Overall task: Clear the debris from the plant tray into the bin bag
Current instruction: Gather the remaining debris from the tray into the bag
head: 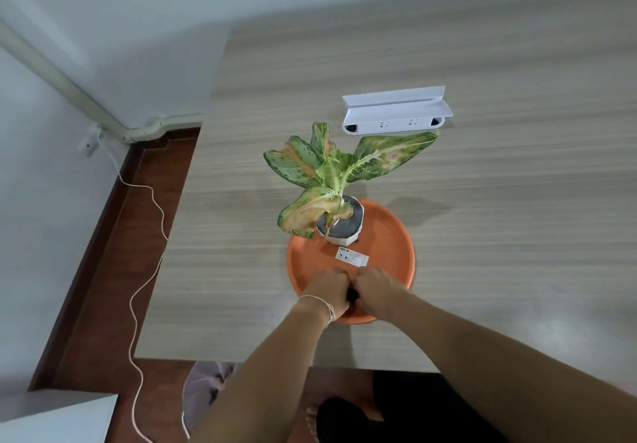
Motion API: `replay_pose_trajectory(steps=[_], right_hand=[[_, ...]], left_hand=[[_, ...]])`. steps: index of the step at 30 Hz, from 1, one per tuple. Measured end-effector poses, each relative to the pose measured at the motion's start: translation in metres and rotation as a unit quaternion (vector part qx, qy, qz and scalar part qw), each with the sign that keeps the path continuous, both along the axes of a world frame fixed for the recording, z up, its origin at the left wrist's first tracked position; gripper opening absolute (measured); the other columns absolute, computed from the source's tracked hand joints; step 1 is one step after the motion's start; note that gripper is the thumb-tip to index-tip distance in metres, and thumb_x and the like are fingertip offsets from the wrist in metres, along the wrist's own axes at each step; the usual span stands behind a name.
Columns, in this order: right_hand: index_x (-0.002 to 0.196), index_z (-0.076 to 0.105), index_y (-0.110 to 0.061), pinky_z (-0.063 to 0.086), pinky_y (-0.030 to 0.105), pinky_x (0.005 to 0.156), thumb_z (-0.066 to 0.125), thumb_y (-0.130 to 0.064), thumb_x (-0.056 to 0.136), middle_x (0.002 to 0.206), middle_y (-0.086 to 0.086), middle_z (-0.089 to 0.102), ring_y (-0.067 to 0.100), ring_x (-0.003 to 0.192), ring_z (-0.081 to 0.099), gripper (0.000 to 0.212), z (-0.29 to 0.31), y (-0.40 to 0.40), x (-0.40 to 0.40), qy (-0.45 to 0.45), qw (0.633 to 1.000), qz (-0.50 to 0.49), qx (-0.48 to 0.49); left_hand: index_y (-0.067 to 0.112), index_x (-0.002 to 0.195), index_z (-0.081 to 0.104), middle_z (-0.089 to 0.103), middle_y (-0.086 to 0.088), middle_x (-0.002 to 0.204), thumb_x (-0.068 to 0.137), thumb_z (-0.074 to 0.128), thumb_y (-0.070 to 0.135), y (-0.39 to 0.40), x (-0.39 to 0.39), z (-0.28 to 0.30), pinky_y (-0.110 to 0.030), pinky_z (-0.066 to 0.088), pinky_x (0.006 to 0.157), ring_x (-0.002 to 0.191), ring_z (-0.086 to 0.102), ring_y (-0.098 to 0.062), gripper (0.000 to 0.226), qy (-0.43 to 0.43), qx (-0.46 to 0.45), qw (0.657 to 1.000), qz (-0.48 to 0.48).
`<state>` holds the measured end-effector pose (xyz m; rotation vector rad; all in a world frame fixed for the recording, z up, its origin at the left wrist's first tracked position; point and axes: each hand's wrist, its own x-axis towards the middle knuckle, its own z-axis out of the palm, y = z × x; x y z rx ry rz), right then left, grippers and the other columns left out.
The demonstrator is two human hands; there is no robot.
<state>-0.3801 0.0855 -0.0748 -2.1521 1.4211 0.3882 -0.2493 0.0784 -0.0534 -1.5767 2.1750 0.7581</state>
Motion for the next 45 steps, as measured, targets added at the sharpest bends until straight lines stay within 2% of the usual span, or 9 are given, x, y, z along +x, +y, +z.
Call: replay_pose_trajectory(steps=[6, 16, 20, 24, 27, 31, 35, 39, 45], right_hand=[[0.107, 0.070, -0.014, 0.051, 0.040, 0.081, 0.044, -0.014, 0.094, 0.108, 0.011, 0.064, 0.035, 0.099, 0.064, 0.029, -0.008, 0.007, -0.003, -0.025, 0.999, -0.034, 0.000], [0.086, 0.079, -0.024, 0.056, 0.033, 0.081, 0.062, -0.025, 0.083, 0.091, -0.001, 0.077, 0.021, 0.087, 0.069, 0.018, 0.005, -0.019, -0.021, -0.106, 0.983, -0.145, 0.024], [0.073, 0.078, -0.029, 0.055, 0.027, 0.071, 0.063, -0.019, 0.078, 0.074, -0.006, 0.074, 0.014, 0.075, 0.070, 0.018, 0.018, -0.036, -0.030, -0.134, 0.970, -0.204, 0.017], [0.080, 0.081, -0.022, 0.060, 0.032, 0.071, 0.065, -0.015, 0.077, 0.079, -0.004, 0.078, 0.013, 0.077, 0.071, 0.018, 0.030, -0.038, -0.014, -0.173, 0.963, -0.204, 0.008], [0.083, 0.081, -0.016, 0.057, 0.029, 0.077, 0.069, -0.013, 0.077, 0.086, 0.001, 0.079, 0.015, 0.083, 0.070, 0.014, 0.040, -0.034, 0.016, -0.202, 0.961, -0.187, 0.017], [0.082, 0.081, -0.011, 0.058, 0.031, 0.072, 0.069, -0.011, 0.076, 0.085, 0.006, 0.078, 0.021, 0.080, 0.071, 0.013, 0.043, -0.021, 0.079, -0.210, 0.968, -0.138, 0.024], [0.086, 0.081, -0.011, 0.048, 0.015, 0.059, 0.068, -0.008, 0.077, 0.088, 0.006, 0.079, 0.018, 0.081, 0.072, 0.016, 0.044, -0.005, 0.163, -0.230, 0.969, -0.076, 0.049], [0.077, 0.082, -0.017, 0.054, 0.025, 0.061, 0.067, -0.008, 0.072, 0.076, 0.005, 0.079, 0.021, 0.072, 0.074, 0.018, 0.046, 0.020, 0.253, -0.239, 0.969, 0.013, 0.067], [0.081, 0.082, -0.016, 0.046, 0.016, 0.067, 0.075, -0.013, 0.075, 0.084, 0.003, 0.079, 0.011, 0.073, 0.069, 0.009, 0.044, 0.077, 0.377, -0.244, 0.961, 0.107, 0.069]], left_hand=[[0.016, 0.089, 0.071, 0.071, -0.013, 0.095, 0.085, 0.051, 0.022, -0.002, -0.002, -0.007, -0.042, 0.053, 0.079, 0.090, 0.065, -0.037, 0.021, 0.008, -0.006, 1.000, 0.022], [0.017, 0.093, 0.078, 0.074, 0.001, 0.105, 0.082, 0.066, 0.012, -0.005, 0.023, -0.003, -0.026, 0.050, 0.094, 0.101, 0.066, -0.017, 0.017, 0.120, 0.024, 0.979, 0.162], [0.017, 0.088, 0.079, 0.077, 0.002, 0.090, 0.079, 0.069, 0.014, -0.007, 0.044, 0.009, -0.020, 0.053, 0.080, 0.078, 0.067, -0.012, 0.013, 0.164, -0.004, 0.960, 0.226], [0.020, 0.079, 0.079, 0.066, 0.013, 0.055, 0.077, 0.071, 0.014, 0.000, 0.070, 0.024, -0.016, 0.056, 0.061, 0.051, 0.064, -0.006, 0.010, 0.206, -0.023, 0.932, 0.299], [0.019, 0.076, 0.078, 0.068, 0.008, 0.053, 0.077, 0.071, 0.012, 0.016, 0.098, 0.029, -0.015, 0.053, 0.051, 0.048, 0.066, -0.008, 0.010, 0.233, -0.030, 0.904, 0.357], [0.015, 0.075, 0.079, 0.069, 0.004, 0.053, 0.076, 0.071, 0.008, 0.048, 0.151, 0.033, -0.014, 0.050, 0.049, 0.047, 0.066, -0.011, 0.010, 0.256, -0.059, 0.863, 0.432], [0.014, 0.074, 0.080, 0.072, 0.002, 0.058, 0.072, 0.076, 0.008, 0.096, 0.224, 0.036, -0.016, 0.053, 0.059, 0.051, 0.067, -0.007, 0.007, 0.259, -0.102, 0.823, 0.496], [0.021, 0.068, 0.080, 0.076, 0.002, 0.067, 0.065, 0.076, 0.005, 0.157, 0.302, 0.034, -0.028, 0.061, 0.068, 0.061, 0.072, -0.011, 0.016, 0.240, -0.132, 0.767, 0.580], [0.023, 0.065, 0.077, 0.073, 0.001, 0.059, 0.067, 0.076, 0.005, 0.245, 0.384, 0.025, -0.033, 0.061, 0.063, 0.054, 0.068, -0.016, 0.018, 0.221, -0.147, 0.695, 0.668]])
